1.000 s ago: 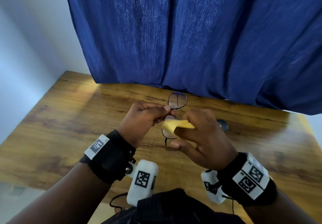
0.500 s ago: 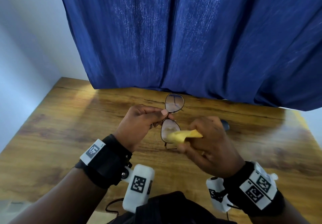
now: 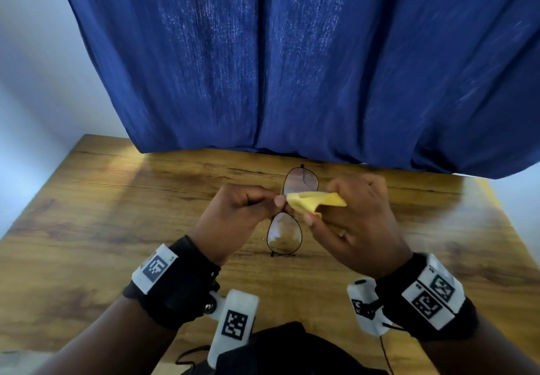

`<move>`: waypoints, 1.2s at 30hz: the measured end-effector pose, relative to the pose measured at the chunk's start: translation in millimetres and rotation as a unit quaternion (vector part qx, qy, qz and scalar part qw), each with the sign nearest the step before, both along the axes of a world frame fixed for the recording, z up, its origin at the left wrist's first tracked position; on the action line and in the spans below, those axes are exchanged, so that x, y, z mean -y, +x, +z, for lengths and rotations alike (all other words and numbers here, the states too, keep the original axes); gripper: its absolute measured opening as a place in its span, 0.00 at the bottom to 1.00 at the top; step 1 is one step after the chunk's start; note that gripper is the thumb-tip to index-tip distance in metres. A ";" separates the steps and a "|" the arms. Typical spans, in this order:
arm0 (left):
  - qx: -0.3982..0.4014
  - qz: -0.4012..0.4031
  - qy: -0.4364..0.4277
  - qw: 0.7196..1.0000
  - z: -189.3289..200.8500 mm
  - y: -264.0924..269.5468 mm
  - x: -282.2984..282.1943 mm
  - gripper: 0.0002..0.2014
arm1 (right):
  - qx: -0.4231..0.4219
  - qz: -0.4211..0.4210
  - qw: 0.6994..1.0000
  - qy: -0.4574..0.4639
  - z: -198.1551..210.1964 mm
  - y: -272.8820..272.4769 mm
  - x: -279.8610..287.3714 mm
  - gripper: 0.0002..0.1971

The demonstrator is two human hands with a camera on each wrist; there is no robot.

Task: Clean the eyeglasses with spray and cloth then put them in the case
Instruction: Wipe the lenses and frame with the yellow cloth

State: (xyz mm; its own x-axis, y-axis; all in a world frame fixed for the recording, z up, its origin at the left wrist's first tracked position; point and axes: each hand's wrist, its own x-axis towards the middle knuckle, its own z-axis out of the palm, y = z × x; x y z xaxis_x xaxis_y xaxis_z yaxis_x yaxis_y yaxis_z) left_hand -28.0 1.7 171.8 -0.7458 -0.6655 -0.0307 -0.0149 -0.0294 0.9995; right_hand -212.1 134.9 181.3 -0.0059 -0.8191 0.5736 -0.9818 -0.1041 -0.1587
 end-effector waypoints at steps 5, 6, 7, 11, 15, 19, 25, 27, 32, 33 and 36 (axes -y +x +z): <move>0.015 0.008 -0.016 1.000 3.1 -6.2 -6.6 0.09 | 0.019 -0.082 0.996 0.017 7.6 -21.2 3.0 0.21; 0.014 0.006 -0.022 1.000 4.1 -8.2 -8.0 0.09 | 0.023 -0.083 0.996 0.018 9.3 -18.8 6.9 0.21; 0.012 0.005 -0.028 1.000 5.3 -10.5 -9.6 0.09 | 0.024 -0.074 0.997 0.021 10.4 -15.7 9.3 0.20; 0.001 0.000 -0.050 0.999 5.5 -13.5 -10.8 0.09 | -0.010 -0.019 1.000 0.017 6.3 -9.5 3.3 0.17; 0.030 -0.005 -0.103 0.994 3.6 -13.2 -9.7 0.08 | 0.015 -0.049 0.999 0.006 5.7 -27.4 -6.8 0.18; 0.050 -0.015 -0.143 0.988 5.0 -16.1 -9.7 0.09 | 0.018 -0.077 0.997 -0.014 12.2 -28.4 6.5 0.18; 0.059 -0.021 -0.198 0.978 4.8 -12.6 -11.4 0.09 | -0.024 -0.024 0.999 -0.006 8.1 -9.9 6.6 0.16; 0.065 -0.026 -0.201 0.977 6.1 -6.6 -11.9 0.10 | -0.002 -0.070 0.997 -0.019 14.1 -13.6 5.7 0.16; 0.065 -0.023 -0.222 0.973 12.4 6.4 -8.6 0.12 | -0.031 -0.043 0.999 -0.013 12.1 11.1 4.1 0.16; 0.065 -0.024 -0.227 0.971 13.1 8.9 -7.2 0.13 | -0.019 -0.044 0.999 -0.019 13.0 13.2 4.9 0.14; 0.067 -0.030 -0.229 0.971 12.5 15.6 -3.5 0.12 | 0.006 -0.100 0.994 -0.034 20.6 13.9 9.2 0.12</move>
